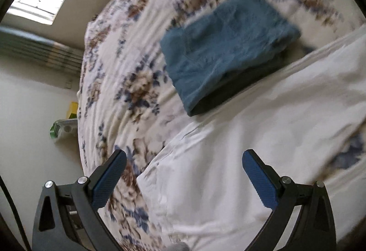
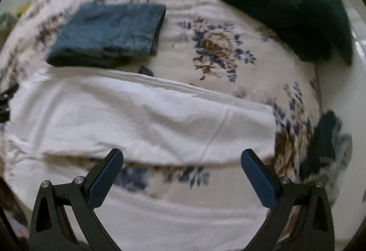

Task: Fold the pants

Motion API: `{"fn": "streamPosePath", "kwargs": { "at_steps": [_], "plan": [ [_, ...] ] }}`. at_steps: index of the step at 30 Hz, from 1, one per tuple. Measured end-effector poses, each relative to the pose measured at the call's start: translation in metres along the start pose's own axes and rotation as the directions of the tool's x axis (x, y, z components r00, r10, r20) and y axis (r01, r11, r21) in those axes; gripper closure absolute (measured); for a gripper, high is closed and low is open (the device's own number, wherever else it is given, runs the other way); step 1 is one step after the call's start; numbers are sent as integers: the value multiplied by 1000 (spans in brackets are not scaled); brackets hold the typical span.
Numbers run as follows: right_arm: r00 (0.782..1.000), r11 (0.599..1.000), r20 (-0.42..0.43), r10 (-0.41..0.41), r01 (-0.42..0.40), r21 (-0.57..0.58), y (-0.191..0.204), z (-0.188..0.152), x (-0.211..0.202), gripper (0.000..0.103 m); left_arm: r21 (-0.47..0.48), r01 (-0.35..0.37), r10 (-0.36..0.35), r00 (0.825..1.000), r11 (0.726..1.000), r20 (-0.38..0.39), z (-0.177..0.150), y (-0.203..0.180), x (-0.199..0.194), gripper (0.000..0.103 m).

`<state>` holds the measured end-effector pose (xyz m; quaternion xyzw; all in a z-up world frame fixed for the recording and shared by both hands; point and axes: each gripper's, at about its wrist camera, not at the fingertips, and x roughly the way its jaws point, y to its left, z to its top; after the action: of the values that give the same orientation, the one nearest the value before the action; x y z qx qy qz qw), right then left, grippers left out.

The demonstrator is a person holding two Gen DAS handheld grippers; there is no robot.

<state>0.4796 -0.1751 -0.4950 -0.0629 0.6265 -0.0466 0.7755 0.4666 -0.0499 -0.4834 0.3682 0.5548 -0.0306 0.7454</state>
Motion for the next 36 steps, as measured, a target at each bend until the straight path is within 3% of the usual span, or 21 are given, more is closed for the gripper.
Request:
{"fn": "streamPosePath", "kwargs": {
  "at_steps": [5,8,12,15,17,20,22,23,25,28,30,36],
  "plan": [
    [994,985,-103,-41,24,-169,23,54,109,0,-1,43,-43,991,999,-128,18,-6,82,0],
    [986,974,-164,-31,-7,-227,37,85,158,0,-27,77,-81,985,997,-150,26,-3,114,0],
    [966,935,-256,-44,-50,-350,56,107,206,1,-26,191,-193,965,981,-178,31,-1,149,0],
    [947,921,-322,-19,-109,-374,59,119,228,3,3,274,-269,944,962,-190,33,-5,166,0],
    [943,913,-333,1,-137,-385,59,125,233,10,12,330,-323,929,944,-182,34,-5,173,0],
    [941,894,-337,44,-187,-407,61,125,228,39,-20,394,-392,905,919,-166,34,-2,180,2],
    [941,893,-330,73,-209,-399,60,127,222,66,-36,431,-432,891,902,-141,31,-1,179,18],
    [942,898,-324,90,-217,-383,58,127,219,69,-39,444,-445,885,895,-135,28,-1,176,25],
    [946,912,-309,103,-213,-351,49,128,215,80,-61,456,-460,881,888,-110,22,2,168,60],
    [948,931,-294,125,-214,-295,31,128,206,87,-94,463,-470,878,881,-85,9,11,156,82],
    [950,942,-281,138,-214,-259,20,119,198,89,-95,460,-467,882,883,-68,-3,13,146,86],
    [964,957,-235,127,-182,-227,-6,103,162,95,-72,406,-406,914,911,15,-41,3,106,89]
  ]
}}
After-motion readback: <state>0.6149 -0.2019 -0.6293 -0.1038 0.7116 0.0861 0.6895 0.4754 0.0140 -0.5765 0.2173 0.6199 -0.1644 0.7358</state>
